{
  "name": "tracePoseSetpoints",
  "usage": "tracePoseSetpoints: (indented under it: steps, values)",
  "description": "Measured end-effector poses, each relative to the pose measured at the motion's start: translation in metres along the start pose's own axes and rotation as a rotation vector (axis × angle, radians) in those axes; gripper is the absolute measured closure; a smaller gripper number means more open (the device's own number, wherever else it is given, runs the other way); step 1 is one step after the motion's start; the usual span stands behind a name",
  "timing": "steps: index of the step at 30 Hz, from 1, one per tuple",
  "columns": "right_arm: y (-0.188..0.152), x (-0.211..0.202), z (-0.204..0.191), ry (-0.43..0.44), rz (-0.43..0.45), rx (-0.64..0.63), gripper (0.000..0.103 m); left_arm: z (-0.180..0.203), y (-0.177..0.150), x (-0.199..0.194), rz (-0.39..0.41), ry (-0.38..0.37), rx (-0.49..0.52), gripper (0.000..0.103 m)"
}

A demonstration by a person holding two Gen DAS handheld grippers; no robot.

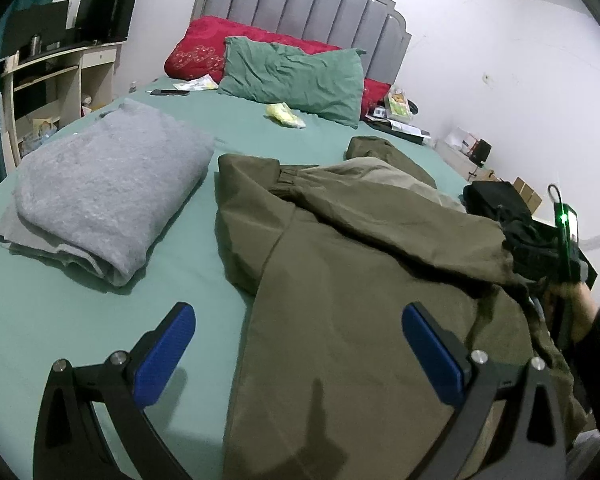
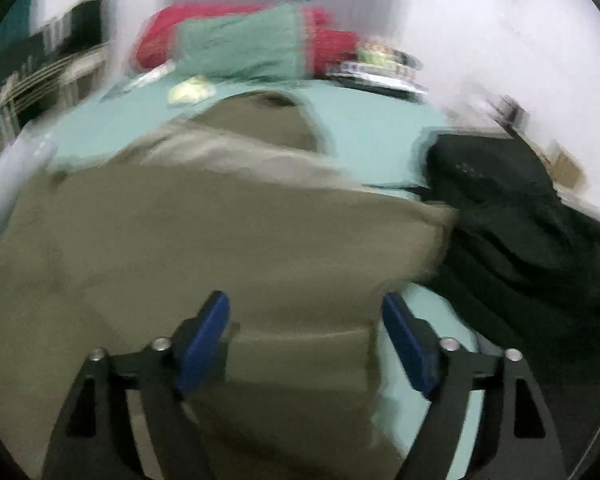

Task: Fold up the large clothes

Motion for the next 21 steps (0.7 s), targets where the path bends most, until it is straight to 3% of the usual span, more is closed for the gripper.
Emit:
tracePoseSetpoints:
  steps: [2,4,5,6,7,8,9,13,15,18,19,21]
  values:
    - [0.002,0.025,0.029,0.167,-0.085,0.215,0.024,0.001,-0.003,0.003,-0.005,0.003,0.007,0.000]
    - [-0.007,0.057,0.026,0.311,-0.207,0.291,0.024,0.003,-0.004,0.006,-0.010,0.010,0.016,0.000]
    - [-0.010,0.065,0.022,0.342,-0.227,0.289,0.030,0.005,-0.004,0.008,-0.010,0.015,0.023,0.000]
    - [-0.010,0.074,0.019,0.325,-0.231,0.257,0.045,0.005,-0.004,0.009,-0.011,0.022,0.031,0.000]
    - [-0.010,0.077,0.016,0.302,-0.250,0.217,0.091,0.006,-0.003,0.011,-0.013,0.029,0.037,0.000]
    - [-0.008,0.075,0.014,0.287,-0.257,0.188,0.097,0.005,-0.002,0.013,-0.015,0.037,0.043,0.000]
    - [-0.003,0.074,0.016,0.272,-0.248,0.158,0.098,0.003,-0.002,0.014,-0.016,0.047,0.050,0.000]
    - [0.038,0.054,0.057,0.083,-0.205,-0.028,0.100,-0.011,-0.002,0.020,-0.030,0.093,0.044,0.000]
    - [0.054,0.056,0.084,0.031,-0.219,-0.086,0.100,-0.020,-0.003,0.022,-0.033,0.109,0.033,0.000]
    - [0.046,0.068,0.098,-0.025,-0.287,-0.165,0.099,-0.033,-0.003,0.024,-0.041,0.127,0.010,0.000]
    - [0.045,0.070,0.099,-0.057,-0.296,-0.187,0.093,-0.038,-0.002,0.023,-0.041,0.133,-0.001,0.000]
    - [0.049,0.066,0.099,-0.153,-0.271,-0.189,0.066,-0.045,0.002,0.018,-0.034,0.148,-0.021,0.000]
Point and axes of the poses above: each gripper's, at about its wrist camera, not at the fingertips, and x roughly the way its jaws point, z to its right, y to its top, the point moved 5 cm from there along x, roughly the way its jaws point, and after that the axes turned 5 degrees about x, right-handed, at the moved point
